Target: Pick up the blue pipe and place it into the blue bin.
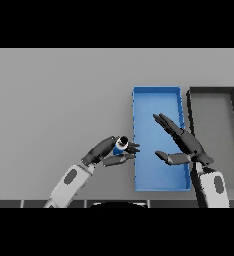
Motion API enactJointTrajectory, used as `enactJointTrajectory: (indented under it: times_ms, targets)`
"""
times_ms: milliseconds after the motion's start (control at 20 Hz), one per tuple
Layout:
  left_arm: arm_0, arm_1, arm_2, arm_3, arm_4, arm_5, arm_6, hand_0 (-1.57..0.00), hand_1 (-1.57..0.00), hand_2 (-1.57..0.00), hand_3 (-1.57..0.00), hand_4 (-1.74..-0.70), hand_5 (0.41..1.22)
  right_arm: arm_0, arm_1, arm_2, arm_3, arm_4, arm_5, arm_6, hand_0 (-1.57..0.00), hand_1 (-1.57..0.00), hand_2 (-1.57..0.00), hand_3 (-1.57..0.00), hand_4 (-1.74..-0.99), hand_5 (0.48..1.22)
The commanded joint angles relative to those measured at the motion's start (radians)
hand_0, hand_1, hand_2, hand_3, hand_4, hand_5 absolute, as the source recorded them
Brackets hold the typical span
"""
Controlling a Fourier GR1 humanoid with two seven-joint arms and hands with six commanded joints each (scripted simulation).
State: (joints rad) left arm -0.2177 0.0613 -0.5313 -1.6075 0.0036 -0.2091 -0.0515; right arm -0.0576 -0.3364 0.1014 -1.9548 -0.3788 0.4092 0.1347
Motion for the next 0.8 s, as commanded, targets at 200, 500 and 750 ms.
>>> enactJointTrajectory:
  times_ms: [200, 500, 750]
  targets:
    - [-0.023, -0.021, 0.014, 0.011, -0.034, -0.002, 0.018, -1.57, -1.57, -1.57, -1.57, -1.47, 1.221, -0.131, -0.031, 0.081, -0.042, 0.016, 0.043, 0.086, 0.00, 0.00, -0.05, 0.00, -1.296, 0.556]
    - [-0.023, -0.027, 0.041, 0.036, -0.045, -0.041, -0.019, -1.57, -1.57, -1.57, -1.57, -1.46, 1.221, -0.273, 0.025, 0.176, -0.002, 0.001, 0.080, 0.163, 0.00, 0.00, -0.05, 0.00, -1.268, 0.555]
    - [-0.018, -0.047, 0.061, 0.037, -0.016, -0.082, 0.017, -1.57, -1.57, -1.57, -1.57, -1.47, 1.221, -0.395, 0.069, 0.221, 0.055, 0.028, 0.095, 0.205, -0.01, -0.02, -0.07, 0.00, -1.209, 0.534]
